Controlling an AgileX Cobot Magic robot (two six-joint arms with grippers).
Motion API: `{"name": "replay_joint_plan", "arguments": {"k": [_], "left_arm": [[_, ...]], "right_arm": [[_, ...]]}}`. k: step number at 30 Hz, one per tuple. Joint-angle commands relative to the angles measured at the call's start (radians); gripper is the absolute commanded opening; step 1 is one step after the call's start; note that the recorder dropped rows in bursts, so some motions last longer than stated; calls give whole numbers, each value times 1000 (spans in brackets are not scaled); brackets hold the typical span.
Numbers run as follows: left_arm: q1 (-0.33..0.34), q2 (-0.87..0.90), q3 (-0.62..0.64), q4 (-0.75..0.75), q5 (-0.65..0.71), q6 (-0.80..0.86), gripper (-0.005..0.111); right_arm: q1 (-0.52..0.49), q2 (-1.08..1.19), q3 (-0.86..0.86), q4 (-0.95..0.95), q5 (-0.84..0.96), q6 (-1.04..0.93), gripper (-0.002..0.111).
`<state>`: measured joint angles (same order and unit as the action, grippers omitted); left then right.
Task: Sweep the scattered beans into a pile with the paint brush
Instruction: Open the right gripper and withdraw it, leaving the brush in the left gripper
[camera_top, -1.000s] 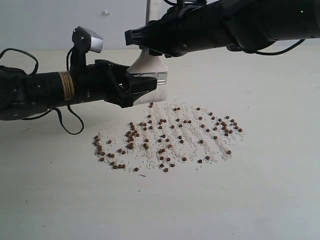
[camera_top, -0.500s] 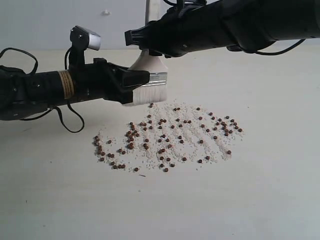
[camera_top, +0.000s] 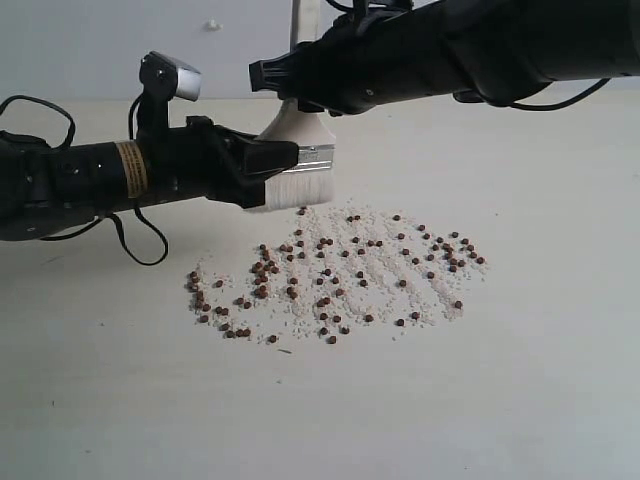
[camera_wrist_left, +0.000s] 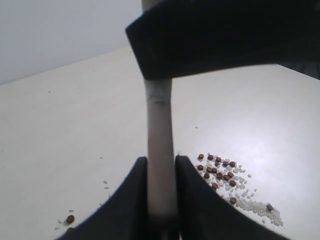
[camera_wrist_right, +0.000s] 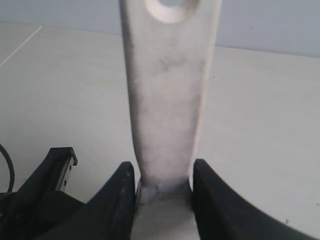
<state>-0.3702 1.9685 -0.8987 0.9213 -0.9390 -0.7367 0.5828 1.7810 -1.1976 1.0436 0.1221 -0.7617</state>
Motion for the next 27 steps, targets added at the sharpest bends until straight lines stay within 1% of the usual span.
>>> {"name": "replay_joint_plan", "arguments": {"k": [1,4,8,15,18,22,27], "left_arm": [[0,-2,-8,16,-12,1,0],[0,-2,-8,16,-12,1,0],[1,-2,-12,10,-12,1,0],[3,-2,-26,17,-6,-15,0],[14,-2,-27,17,-6,-21,0],[37,-2,-27,34,-6,-44,0],[60,-2,-27,61,-6,-51,0]], "right_arm": [[-2,1,-7,-6,-21,-2,46],[-2,1,-7,-6,-24,-2,56],[-2,-8,-7,-6,-27,1,62],[-2,-68,-5,-6,-17,6,67],[-7,-100,-5,-8,-11,6,67],[-51,-149,26,-14,10,6,67],[-140,-258,112,-74,22,6,67]]}}
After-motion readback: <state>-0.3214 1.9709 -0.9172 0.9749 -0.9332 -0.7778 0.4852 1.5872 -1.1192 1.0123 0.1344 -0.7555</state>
